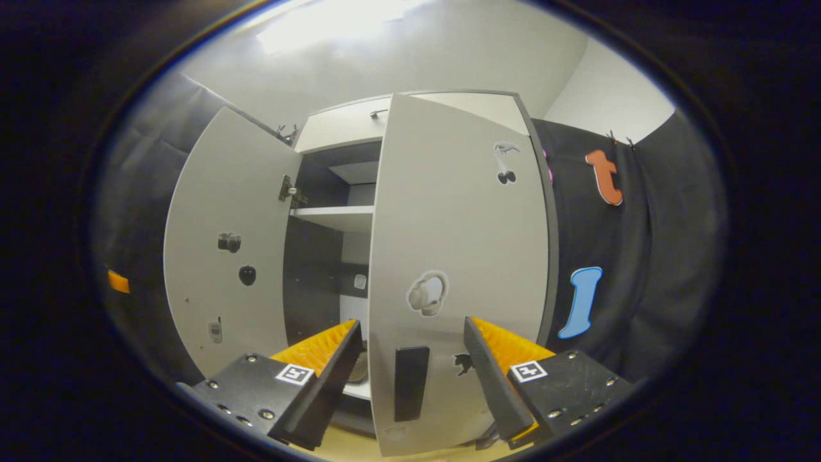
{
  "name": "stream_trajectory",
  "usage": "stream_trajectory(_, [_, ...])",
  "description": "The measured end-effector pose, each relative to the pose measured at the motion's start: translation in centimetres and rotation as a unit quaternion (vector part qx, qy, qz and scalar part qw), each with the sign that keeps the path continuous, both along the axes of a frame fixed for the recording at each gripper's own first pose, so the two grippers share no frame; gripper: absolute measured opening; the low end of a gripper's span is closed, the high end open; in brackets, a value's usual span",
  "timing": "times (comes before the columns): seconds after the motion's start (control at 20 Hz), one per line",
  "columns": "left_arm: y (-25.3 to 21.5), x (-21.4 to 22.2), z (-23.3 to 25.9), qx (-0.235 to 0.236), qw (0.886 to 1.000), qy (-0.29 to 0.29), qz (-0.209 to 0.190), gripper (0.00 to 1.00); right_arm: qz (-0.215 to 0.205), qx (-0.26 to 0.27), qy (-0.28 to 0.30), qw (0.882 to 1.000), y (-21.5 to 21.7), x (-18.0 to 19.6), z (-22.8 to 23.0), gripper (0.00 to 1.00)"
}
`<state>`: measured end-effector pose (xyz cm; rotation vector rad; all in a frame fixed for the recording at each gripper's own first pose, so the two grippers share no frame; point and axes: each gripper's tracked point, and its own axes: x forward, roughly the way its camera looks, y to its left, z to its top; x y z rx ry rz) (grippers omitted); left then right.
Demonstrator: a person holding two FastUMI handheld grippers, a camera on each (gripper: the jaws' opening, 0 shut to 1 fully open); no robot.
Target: Grab one shoe with the right hand and put it into the shoe cabinet, grab the other shoe with the left hand and put it into the shoe cabinet; then close the right door with the right hand and the left door with the left hand.
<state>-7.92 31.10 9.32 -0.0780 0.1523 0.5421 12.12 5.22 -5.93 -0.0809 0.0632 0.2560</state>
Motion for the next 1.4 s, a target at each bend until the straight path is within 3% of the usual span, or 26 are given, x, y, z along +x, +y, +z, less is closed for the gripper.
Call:
stream_trajectory(0.2, [2.0, 3.1, 1.6, 0.016, 1.0, -0.009, -0.003, 0.97, 0.008, 0.009, -0.001, 1.0, 0.2, -0.9, 0.6, 0.94])
stream_trajectory(0.55, [3.8, 9.2, 4.2, 0.045, 0.999, -0.027, -0.012, 0.94, 0.007, 0.017, 0.0, 1.0, -1.0, -3.5, 1.6, 0.94])
stream_trajectory(1.05, [1.1, 15.7, 1.1, 0.016, 0.998, -0.005, -0.065, 0.94, -0.024, 0.006, -0.001, 1.0, -4.3, -5.6, 2.3, 0.95])
stream_trajectory(1.4, [0.4, 16.6, -0.1, 0.025, 0.996, 0.012, -0.085, 0.91, -0.041, -0.003, 0.003, 0.999, -5.8, -5.4, 2.1, 0.94])
